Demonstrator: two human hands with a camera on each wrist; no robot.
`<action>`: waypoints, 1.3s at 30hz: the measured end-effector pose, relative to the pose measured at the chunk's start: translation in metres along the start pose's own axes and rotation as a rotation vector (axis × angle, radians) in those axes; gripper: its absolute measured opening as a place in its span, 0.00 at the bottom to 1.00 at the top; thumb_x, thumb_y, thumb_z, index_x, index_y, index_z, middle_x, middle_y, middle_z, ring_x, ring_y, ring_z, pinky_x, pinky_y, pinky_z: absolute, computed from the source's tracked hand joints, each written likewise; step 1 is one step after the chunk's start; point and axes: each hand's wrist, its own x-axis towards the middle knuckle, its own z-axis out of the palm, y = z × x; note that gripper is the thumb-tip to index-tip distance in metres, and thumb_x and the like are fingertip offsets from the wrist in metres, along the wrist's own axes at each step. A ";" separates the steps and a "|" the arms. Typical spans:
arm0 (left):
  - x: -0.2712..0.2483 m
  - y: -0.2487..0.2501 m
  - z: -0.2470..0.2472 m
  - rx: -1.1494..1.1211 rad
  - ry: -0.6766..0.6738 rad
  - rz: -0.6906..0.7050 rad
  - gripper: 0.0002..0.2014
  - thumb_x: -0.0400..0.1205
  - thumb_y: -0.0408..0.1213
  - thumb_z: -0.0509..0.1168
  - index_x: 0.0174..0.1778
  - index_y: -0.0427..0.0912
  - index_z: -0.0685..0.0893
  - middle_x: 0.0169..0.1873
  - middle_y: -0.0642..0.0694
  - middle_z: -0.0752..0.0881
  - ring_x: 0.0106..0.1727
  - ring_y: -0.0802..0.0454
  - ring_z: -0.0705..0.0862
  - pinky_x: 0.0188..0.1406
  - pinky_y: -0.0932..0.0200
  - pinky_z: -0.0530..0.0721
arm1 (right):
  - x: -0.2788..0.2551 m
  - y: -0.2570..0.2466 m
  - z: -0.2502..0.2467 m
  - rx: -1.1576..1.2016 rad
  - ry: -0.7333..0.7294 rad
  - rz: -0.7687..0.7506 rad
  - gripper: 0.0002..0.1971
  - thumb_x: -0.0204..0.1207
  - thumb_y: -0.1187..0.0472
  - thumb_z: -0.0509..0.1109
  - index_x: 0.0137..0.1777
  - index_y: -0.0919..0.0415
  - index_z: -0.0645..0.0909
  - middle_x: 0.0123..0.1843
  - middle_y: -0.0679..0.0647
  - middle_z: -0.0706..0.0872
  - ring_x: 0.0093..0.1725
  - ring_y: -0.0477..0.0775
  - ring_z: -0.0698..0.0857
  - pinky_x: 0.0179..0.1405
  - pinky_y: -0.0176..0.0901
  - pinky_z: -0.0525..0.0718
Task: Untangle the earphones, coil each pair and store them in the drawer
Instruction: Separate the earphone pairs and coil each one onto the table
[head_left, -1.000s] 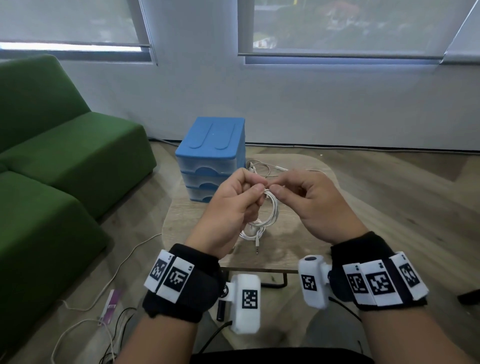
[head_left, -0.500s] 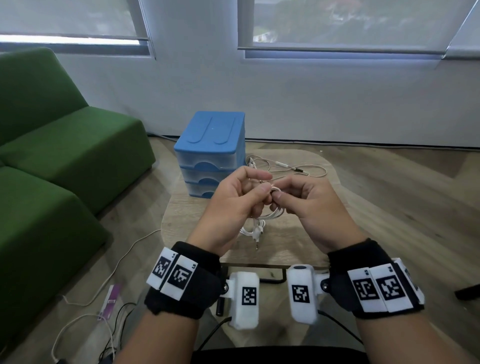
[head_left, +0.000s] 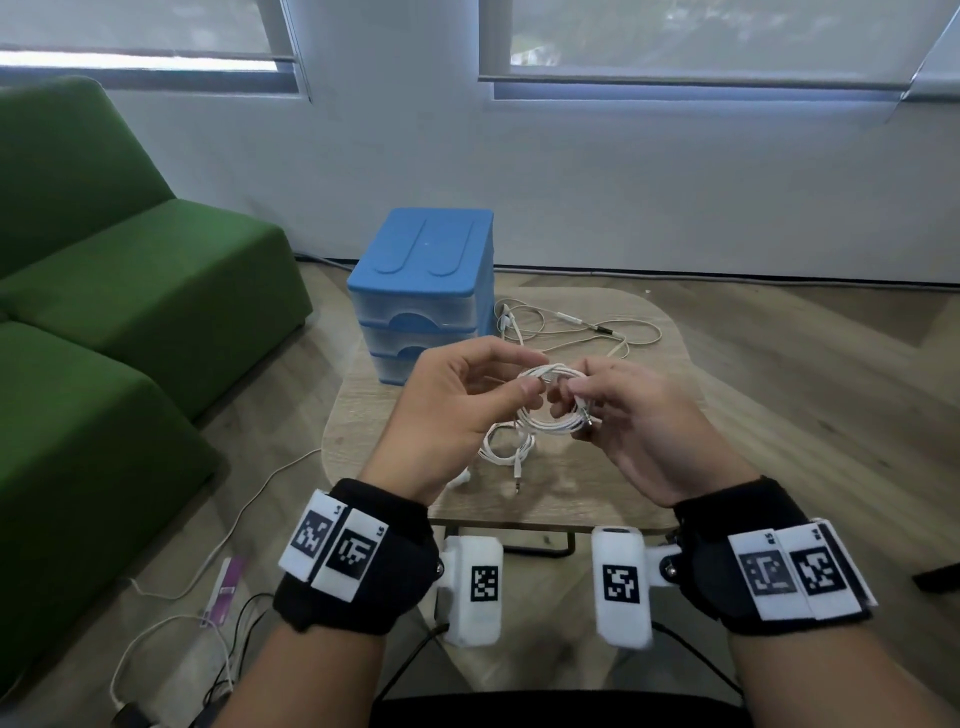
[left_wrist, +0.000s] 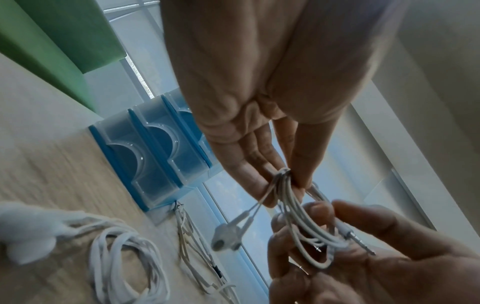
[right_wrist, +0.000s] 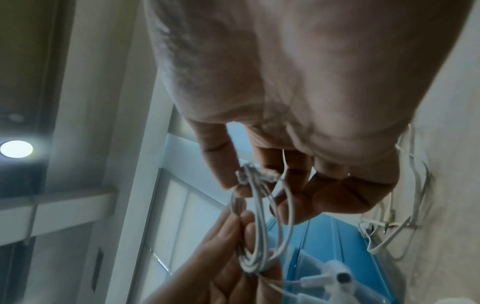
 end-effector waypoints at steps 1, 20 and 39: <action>0.001 0.001 0.001 0.001 0.008 0.006 0.09 0.81 0.26 0.76 0.56 0.38 0.93 0.46 0.35 0.94 0.46 0.44 0.94 0.56 0.46 0.92 | 0.001 -0.001 -0.001 -0.046 -0.003 -0.025 0.04 0.69 0.61 0.71 0.39 0.62 0.82 0.36 0.54 0.84 0.38 0.47 0.80 0.41 0.43 0.73; 0.012 0.003 0.005 0.087 -0.004 -0.046 0.22 0.78 0.21 0.76 0.64 0.48 0.91 0.41 0.42 0.90 0.40 0.51 0.86 0.49 0.48 0.87 | 0.010 -0.015 -0.015 -0.849 0.034 -0.267 0.27 0.73 0.65 0.82 0.71 0.50 0.85 0.51 0.46 0.90 0.37 0.46 0.89 0.47 0.41 0.89; 0.016 0.003 0.012 0.434 0.046 0.046 0.23 0.71 0.23 0.71 0.56 0.55 0.91 0.38 0.50 0.90 0.32 0.61 0.80 0.37 0.60 0.82 | 0.009 -0.003 -0.027 -0.916 -0.190 -0.151 0.26 0.72 0.69 0.80 0.65 0.44 0.81 0.43 0.48 0.89 0.41 0.50 0.88 0.45 0.47 0.89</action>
